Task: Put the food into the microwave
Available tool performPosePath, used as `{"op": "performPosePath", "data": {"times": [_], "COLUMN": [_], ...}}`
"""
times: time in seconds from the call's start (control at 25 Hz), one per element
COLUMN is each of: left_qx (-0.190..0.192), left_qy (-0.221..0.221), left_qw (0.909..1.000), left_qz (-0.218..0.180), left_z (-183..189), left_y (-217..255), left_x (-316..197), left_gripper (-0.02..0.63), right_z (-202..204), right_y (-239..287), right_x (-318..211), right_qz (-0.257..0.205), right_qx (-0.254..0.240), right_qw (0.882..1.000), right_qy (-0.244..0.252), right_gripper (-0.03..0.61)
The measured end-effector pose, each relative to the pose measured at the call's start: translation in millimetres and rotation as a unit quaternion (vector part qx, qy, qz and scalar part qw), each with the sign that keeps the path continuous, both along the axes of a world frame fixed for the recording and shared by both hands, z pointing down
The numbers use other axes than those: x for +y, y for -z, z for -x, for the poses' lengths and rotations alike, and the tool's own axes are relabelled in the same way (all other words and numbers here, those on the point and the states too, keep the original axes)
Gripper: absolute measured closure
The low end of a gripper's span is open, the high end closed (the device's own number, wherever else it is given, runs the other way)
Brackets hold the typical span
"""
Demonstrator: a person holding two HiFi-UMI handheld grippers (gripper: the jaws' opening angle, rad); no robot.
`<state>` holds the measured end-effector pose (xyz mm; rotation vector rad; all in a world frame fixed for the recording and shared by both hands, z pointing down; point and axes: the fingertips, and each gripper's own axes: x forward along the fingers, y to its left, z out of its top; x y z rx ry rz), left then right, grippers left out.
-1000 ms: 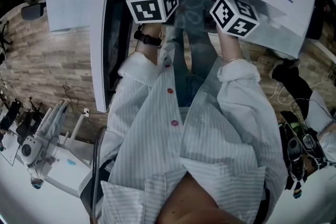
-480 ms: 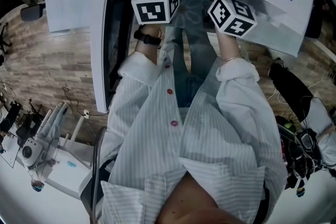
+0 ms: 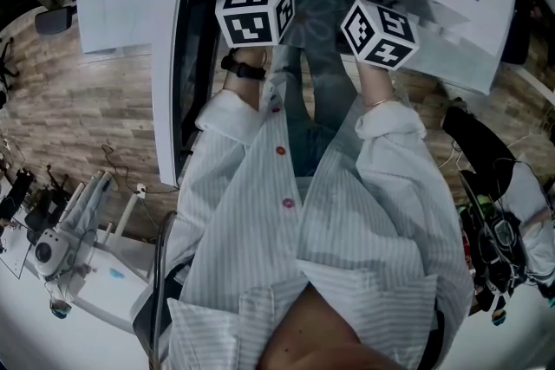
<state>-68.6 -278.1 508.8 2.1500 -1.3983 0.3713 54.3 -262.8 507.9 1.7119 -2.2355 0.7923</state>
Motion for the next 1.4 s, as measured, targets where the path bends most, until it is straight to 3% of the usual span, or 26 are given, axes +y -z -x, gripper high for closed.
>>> {"op": "performPosePath", "data": {"times": [0.44, 0.88, 1.04, 1.4], "left_qx": [0.009, 0.031, 0.029, 0.11], "left_qy": [0.009, -0.008, -0.026, -0.053], "left_qw": [0.9999, 0.9995, 0.9991, 0.9917], "left_qz": [0.002, -0.006, -0.015, -0.041], "left_z": [3, -11, -4, -16], "left_y": [9, 72, 90, 160], "left_x": [10, 50, 61, 85], "left_gripper": [0.52, 0.522, 0.523, 0.599], "right_z": [8, 24, 36, 44], "right_y": [14, 78, 99, 168], "right_x": [3, 44, 56, 77], "right_qz": [-0.002, 0.004, -0.003, -0.045], "right_qx": [-0.022, -0.071, -0.087, -0.148], "right_qw": [1.0, 0.991, 0.985, 0.963], "right_qy": [0.023, 0.115, 0.146, 0.22], "right_gripper": [0.434, 0.439, 0.48, 0.532]}}
